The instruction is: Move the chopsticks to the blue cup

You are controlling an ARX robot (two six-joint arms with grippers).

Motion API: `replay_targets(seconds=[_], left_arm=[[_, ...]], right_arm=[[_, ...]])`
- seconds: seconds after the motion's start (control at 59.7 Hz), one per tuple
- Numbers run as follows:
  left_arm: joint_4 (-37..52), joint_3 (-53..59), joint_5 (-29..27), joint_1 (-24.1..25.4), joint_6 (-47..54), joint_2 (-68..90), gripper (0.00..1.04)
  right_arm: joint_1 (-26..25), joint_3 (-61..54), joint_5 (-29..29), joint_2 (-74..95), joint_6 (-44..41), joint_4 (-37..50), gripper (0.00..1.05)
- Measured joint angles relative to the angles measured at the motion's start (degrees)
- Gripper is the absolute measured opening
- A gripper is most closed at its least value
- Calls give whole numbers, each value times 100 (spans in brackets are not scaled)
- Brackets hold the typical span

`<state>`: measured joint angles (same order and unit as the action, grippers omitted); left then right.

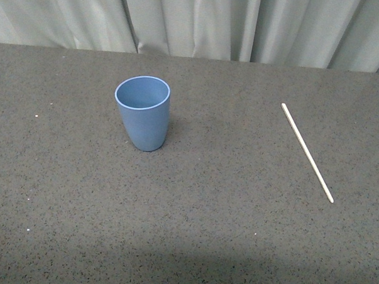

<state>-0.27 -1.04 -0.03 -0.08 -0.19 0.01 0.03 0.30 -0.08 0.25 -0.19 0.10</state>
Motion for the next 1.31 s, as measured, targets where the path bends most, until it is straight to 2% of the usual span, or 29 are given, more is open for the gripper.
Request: replay_targets(seconds=[1.14,1.19,1.207,1.257,1.307], left_arm=[[0,0,2,0,0,0,98],[0,0,2,0,0,0,98],[0,0,0,0,0,0,98],[0,0,-2,0,0,0,98],[0,0,4,0,-2,0,98]], right_arm=[[0,0,4,0,-2,0,95],[214,-2,802,254,-557,442,95],[225,2,872,337,-708,529,95],[205,79,822,925,-1185,833,95],[57,225,433,1729,-1331,1130,95]])
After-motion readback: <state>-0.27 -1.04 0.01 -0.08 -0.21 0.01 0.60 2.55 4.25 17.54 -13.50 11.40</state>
